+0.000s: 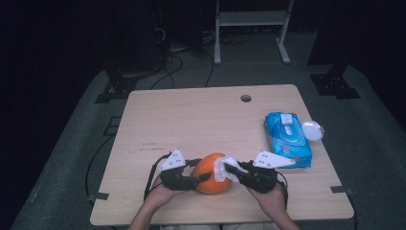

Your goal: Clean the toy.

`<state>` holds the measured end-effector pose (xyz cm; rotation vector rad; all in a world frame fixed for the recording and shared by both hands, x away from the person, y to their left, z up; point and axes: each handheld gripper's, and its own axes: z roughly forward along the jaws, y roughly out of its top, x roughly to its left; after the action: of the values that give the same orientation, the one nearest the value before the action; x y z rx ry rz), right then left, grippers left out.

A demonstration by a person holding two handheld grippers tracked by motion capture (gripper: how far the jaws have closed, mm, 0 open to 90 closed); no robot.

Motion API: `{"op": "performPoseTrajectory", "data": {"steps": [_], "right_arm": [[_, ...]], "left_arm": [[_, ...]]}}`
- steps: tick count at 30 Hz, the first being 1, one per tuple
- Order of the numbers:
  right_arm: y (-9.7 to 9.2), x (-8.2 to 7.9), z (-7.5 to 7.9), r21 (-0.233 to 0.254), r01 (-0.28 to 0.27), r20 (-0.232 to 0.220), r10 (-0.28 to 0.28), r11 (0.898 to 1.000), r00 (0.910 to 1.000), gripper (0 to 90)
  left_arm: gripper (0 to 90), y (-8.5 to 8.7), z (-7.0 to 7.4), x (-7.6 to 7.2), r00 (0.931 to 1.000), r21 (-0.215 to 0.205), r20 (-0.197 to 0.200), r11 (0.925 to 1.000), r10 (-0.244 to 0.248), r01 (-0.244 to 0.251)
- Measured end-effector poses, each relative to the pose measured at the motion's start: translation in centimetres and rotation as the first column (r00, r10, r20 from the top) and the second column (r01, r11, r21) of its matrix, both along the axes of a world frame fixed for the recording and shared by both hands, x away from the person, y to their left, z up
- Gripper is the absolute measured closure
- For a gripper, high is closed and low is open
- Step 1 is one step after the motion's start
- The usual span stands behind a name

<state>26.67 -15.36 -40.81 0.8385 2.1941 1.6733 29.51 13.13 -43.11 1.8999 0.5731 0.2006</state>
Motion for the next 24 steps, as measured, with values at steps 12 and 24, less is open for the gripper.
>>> {"op": "performPoseTrajectory", "data": {"steps": [12, 24], "right_arm": [[0.2, -0.1, -0.4, -0.004, -0.004, -0.011, 0.004, 1.0, 0.9999, 76.4], [-0.8, 0.8, -0.5, -0.007, 0.053, -0.018, -0.053, 0.999, 0.9984, 76.5]], "left_arm": [[39.2, 0.2, -0.1, 0.4, 0.9971, -0.041, -0.037, 0.9969, 0.066, -0.068], [31.1, -1.0, 0.0, -0.4, 0.9996, -0.016, -0.009, 0.9995, -0.028, 0.028]]}}
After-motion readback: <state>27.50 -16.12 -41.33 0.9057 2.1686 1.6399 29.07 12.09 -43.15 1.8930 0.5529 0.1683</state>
